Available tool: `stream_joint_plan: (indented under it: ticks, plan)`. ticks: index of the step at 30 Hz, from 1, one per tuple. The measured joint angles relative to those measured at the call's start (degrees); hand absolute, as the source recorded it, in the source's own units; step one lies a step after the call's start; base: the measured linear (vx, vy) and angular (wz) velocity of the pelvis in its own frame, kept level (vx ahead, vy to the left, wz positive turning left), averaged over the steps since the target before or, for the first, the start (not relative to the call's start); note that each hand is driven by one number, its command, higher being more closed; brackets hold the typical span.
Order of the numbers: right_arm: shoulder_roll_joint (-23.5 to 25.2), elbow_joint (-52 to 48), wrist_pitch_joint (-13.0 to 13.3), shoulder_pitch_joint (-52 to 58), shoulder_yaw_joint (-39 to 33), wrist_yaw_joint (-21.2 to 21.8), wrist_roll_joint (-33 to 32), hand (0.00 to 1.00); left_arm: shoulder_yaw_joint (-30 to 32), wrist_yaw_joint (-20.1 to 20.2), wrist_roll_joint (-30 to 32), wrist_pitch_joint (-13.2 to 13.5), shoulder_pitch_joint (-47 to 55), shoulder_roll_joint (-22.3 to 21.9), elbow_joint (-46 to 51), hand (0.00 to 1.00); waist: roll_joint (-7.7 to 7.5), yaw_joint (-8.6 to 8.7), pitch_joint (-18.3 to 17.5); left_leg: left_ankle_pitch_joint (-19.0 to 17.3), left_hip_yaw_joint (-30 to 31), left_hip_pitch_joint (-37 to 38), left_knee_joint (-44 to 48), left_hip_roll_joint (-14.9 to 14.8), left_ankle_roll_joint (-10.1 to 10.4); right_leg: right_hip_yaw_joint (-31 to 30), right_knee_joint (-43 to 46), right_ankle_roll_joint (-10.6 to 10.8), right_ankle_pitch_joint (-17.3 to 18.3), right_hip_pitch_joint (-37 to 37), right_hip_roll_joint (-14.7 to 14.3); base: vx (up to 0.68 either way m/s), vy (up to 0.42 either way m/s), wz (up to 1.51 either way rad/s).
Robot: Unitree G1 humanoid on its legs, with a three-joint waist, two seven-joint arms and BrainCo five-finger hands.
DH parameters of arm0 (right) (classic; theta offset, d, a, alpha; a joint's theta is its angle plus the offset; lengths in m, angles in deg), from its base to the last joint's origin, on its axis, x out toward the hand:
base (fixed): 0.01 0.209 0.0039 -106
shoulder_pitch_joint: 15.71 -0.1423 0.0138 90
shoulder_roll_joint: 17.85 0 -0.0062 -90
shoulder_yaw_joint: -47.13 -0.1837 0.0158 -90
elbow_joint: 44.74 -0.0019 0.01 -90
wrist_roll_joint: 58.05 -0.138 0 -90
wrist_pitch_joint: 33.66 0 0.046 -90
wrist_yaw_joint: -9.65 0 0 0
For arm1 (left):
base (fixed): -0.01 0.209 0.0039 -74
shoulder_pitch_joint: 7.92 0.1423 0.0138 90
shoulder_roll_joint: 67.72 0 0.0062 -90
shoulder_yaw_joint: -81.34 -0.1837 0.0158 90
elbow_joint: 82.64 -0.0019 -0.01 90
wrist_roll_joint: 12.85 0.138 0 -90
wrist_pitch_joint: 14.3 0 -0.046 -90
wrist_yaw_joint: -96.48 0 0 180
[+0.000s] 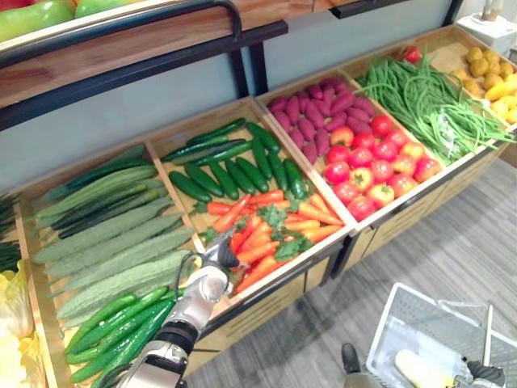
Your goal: Pick vegetable in the basket
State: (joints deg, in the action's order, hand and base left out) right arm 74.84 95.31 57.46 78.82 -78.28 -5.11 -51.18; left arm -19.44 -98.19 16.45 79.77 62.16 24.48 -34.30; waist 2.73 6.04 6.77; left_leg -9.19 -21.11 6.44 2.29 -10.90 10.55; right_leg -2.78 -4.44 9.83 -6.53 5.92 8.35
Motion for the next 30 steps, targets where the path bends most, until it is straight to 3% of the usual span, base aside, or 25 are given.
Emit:
stream_joint_plan:
  ticks: [1,7,14,30]
  plan:
    - [0.0,0.0,0.0,0.02,0.0,0.0,0.01,1.0,0.21,-0.78,-0.3,-0.5,0.0,-0.36,0.0,1.0,-0.03,-0.01,0.07,-0.02,0.01,-0.13,0.04,-0.02,0.02,0.0,0.0,0.0,0.0,0.14,-0.02,0.0,0.0,0.0]
    - [0.0,0.0,0.0,-0.01,0.05,0.0,0.01,1.0,3.31,-3.22,-2.06,-0.88,-0.77,-2.27,0.25,1.0,-0.41,0.05,0.43,-0.03,-0.03,-0.38,0.02,-0.06,0.04,0.0,0.09,0.0,0.01,0.56,-0.09,0.0,0.0,0.0]
    - [0.03,0.0,0.01,-0.18,1.54,-0.01,0.02,1.0,3.28,-3.19,-2.06,-0.8,-0.74,-2.29,0.23,1.0,-1.07,0.07,0.87,-0.03,0.16,-0.39,-0.02,0.01,0.04,0.06,0.09,0.0,0.01,0.56,-0.06,0.0,0.0,0.0]
    - [0.15,0.32,0.07,-0.39,2.24,-0.01,0.05,1.0,4.63,-3.18,-2.06,-0.72,0.05,-2.12,1.72,1.0,-1.05,1.46,0.86,-0.03,2.28,-0.36,-0.08,-0.01,0.04,0.97,-0.43,0.02,-0.01,-0.29,-0.02,0.0,-0.007,0.02]
